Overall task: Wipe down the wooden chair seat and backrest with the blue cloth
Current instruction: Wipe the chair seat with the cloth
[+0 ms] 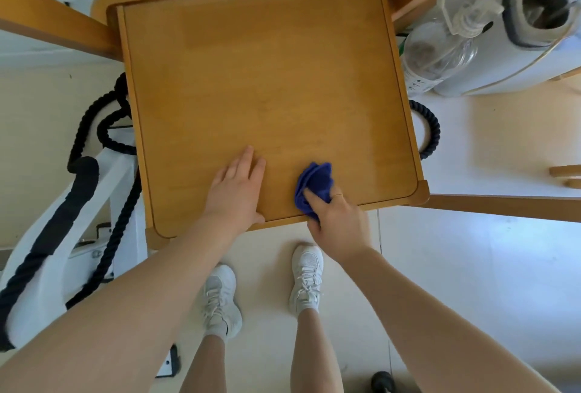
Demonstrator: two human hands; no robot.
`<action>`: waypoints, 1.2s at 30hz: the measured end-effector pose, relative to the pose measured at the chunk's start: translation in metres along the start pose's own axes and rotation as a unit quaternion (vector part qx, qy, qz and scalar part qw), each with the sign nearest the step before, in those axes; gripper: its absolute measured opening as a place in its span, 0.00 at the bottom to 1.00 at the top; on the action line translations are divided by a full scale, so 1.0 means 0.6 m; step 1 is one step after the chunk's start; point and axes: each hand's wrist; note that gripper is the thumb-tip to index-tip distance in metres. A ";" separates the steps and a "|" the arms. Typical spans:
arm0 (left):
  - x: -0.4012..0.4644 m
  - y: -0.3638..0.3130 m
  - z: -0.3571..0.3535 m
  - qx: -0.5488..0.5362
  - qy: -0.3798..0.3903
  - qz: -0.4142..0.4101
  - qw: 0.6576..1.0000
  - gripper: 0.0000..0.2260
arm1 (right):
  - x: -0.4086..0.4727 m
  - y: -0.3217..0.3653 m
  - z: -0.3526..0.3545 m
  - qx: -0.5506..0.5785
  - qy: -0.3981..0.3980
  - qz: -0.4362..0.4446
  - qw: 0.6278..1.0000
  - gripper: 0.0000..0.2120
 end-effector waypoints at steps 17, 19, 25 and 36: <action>0.003 -0.026 -0.003 -0.030 0.003 0.057 0.998 0.46 | 0.019 0.013 0.017 0.021 0.001 -0.015 1.000 0.26; 0.004 -0.026 -0.004 -0.026 0.005 0.062 0.998 0.47 | 0.025 0.000 0.021 -0.045 -0.025 0.071 0.996 0.27; 0.008 -0.026 -0.006 -0.020 -0.003 0.059 0.998 0.47 | 0.069 -0.177 0.067 -0.073 -0.047 -0.070 0.994 0.24; -0.003 -0.021 -0.012 -0.018 -0.006 0.060 0.998 0.46 | 0.077 0.004 0.062 -0.001 0.035 -0.115 0.993 0.23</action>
Point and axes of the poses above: each hand's wrist, its own x-axis towards the middle knuckle, its own z-axis out of the back of the hand, y = z × x, and after that the axes turned 11 degrees about -x, right-handed
